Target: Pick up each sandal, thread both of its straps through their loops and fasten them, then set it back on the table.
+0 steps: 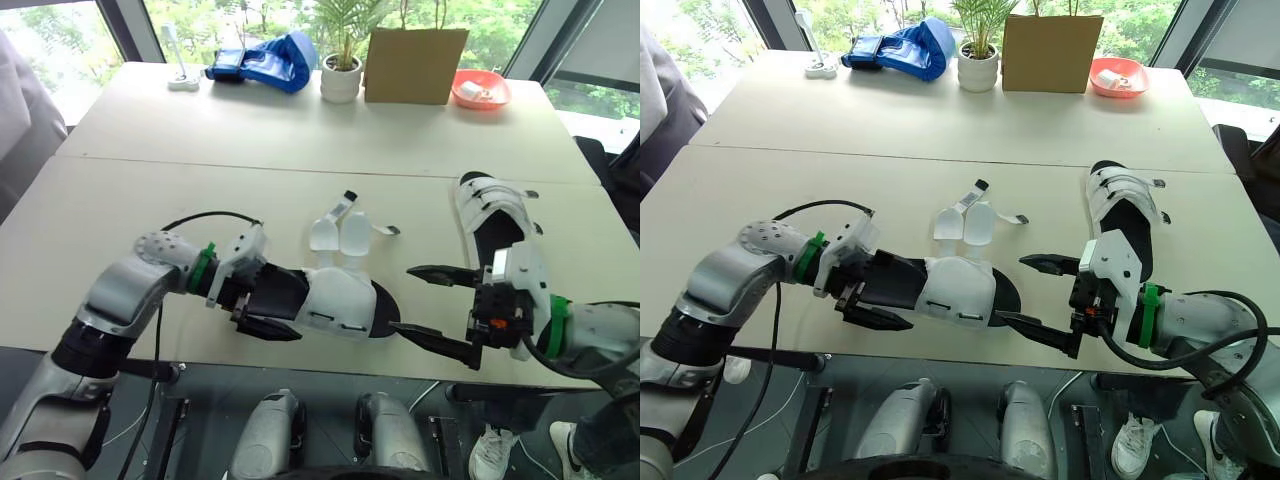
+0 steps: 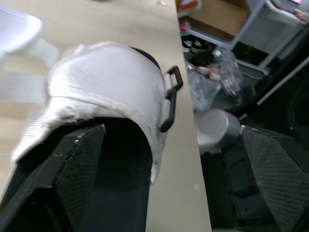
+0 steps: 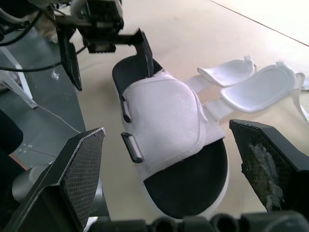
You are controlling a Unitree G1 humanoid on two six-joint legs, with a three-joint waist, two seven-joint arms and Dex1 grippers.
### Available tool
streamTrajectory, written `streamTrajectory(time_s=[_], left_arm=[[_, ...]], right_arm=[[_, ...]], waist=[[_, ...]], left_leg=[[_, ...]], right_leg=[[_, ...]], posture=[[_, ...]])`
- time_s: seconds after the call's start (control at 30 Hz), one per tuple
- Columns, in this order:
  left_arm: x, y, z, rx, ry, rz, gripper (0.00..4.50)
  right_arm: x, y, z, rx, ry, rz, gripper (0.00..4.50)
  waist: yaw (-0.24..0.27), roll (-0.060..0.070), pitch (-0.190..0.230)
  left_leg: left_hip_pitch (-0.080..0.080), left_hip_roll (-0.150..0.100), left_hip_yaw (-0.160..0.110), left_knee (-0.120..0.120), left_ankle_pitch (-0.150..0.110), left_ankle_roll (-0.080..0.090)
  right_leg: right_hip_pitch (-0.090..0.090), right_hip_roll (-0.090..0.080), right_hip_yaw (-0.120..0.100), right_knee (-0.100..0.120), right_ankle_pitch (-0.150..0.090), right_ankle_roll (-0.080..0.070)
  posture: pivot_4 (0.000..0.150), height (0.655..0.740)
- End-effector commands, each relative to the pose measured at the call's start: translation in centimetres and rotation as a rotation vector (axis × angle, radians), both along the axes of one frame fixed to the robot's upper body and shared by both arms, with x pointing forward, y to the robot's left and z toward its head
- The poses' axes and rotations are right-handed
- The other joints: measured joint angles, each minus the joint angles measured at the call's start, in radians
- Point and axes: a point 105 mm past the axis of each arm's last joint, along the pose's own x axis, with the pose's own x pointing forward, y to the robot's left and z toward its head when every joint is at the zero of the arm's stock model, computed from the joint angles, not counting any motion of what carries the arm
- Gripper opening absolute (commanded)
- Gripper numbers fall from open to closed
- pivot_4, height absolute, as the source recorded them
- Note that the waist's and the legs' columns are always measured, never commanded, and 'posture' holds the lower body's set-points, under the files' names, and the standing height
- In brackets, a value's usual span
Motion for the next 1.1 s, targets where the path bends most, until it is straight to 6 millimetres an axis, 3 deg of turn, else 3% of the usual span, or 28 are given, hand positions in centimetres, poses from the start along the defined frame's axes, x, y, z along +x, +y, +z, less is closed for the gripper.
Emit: streamTrajectory(time_s=[0.03, 0.13, 0.27, 0.37, 0.47, 0.57, 0.67, 0.8, 0.97, 1.1], left_arm=[[0.8, 1.2, 1.3, -0.027, -0.028, 0.079, 4.48], [2.0, 1.7, 0.5, -0.029, -0.028, 0.128, 3.62], [2.3, 1.6, -1.0, 0.008, -0.059, 0.099, 1.54], [2.0, 1.2, -0.2, -0.025, -0.044, 0.08, 0.05], [1.8, 1.5, 0.4, -0.031, -0.051, 0.073, 0.01], [1.4, 2.3, 1.3, -0.034, -0.034, 0.055, 0.0], [1.9, 2.9, 2.4, -0.039, -0.036, 0.063, 0.0], [4.3, 2.2, 2.7, -0.06, -0.088, 0.12, 0.0], [6.9, 0.8, 2.2, -0.078, -0.03, 0.208, 0.0], [9.2, -0.9, 2.1, -0.101, 0.104, 0.296, 0.0]], right_arm=[[0.4, -0.3, 0.5, 0.003, -0.039, -0.024, 4.5], [0.5, -0.3, 0.4, 0.018, -0.031, -0.031, 4.5], [0.9, -0.4, 0.5, 0.035, -0.022, -0.046, 4.5], [1.1, -0.8, 0.2, 0.035, 0.001, -0.053, 4.5], [1.0, -0.7, -0.6, 0.016, 0.02, -0.042, 4.5], [1.1, -0.2, -1.7, -0.003, 0.037, -0.019, 3.62], [1.5, 0.4, -4.2, -0.087, 0.041, 0.007, 2.1], [2.9, 0.8, -7.5, -0.175, 0.049, 0.014, 0.05], [2.9, 0.8, -10.2, -0.311, 0.041, 0.078, 0.05], [3.0, 1.0, -10.3, -0.341, 0.001, 0.105, 0.05]], waist=[[0.0, 0.0, 0.0], [0.003, 0.0, 0.0], [0.001, 0.0, 0.0], [0.002, 0.0, 0.0], [0.001, 0.0, 0.0], [-0.001, 0.0, 0.0], [0.0, 0.0, 0.0], [0.003, 0.0, 0.0], [-0.002, -0.001, -0.001], [-0.002, -0.004, -0.003]], left_leg=[[0.0, 0.0, 0.0, 0.0, 0.0, 0.0], [0.0, 0.0, 0.0, 0.0, 0.0, -0.001], [0.0, -0.001, 0.0, 0.0, 0.0, -0.001], [0.0, -0.001, 0.0, 0.0, 0.0, -0.001], [0.0, -0.001, -0.001, 0.0, 0.0, -0.001], [0.0, -0.001, -0.001, 0.0, 0.001, -0.001], [0.0, -0.001, -0.001, 0.0, 0.001, -0.001], [-0.001, -0.002, -0.001, 0.001, 0.001, -0.001], [-0.001, -0.001, -0.001, 0.001, 0.001, -0.001], [0.0, -0.001, -0.001, 0.001, 0.002, -0.001]], right_leg=[[0.0, 0.0, 0.0, 0.0, 0.0, 0.0], [0.0, 0.0, -0.001, 0.0, 0.0, 0.0], [0.001, 0.001, -0.002, 0.0, 0.0, 0.0], [0.0, 0.0, -0.002, 0.0, 0.0, 0.0], [0.0, 0.0, -0.002, 0.0, 0.0, 0.0], [0.0, 0.0, -0.002, 0.0, 0.0, 0.0], [0.0, 0.001, -0.002, 0.0, 0.0, 0.0], [0.001, 0.003, -0.003, 0.001, 0.0, 0.0], [0.001, 0.005, -0.003, 0.001, 0.0, 0.001], [0.002, 0.005, -0.003, 0.002, 0.0, 0.001]], posture=[[0.15, 0.7209], [0.15, 0.7209], [0.15, 0.7209], [0.15, 0.7209], [0.15, 0.7209], [0.15, 0.7209], [0.15, 0.7209], [0.15, 0.7209], [0.15, 0.7209], [0.15, 0.7209]])
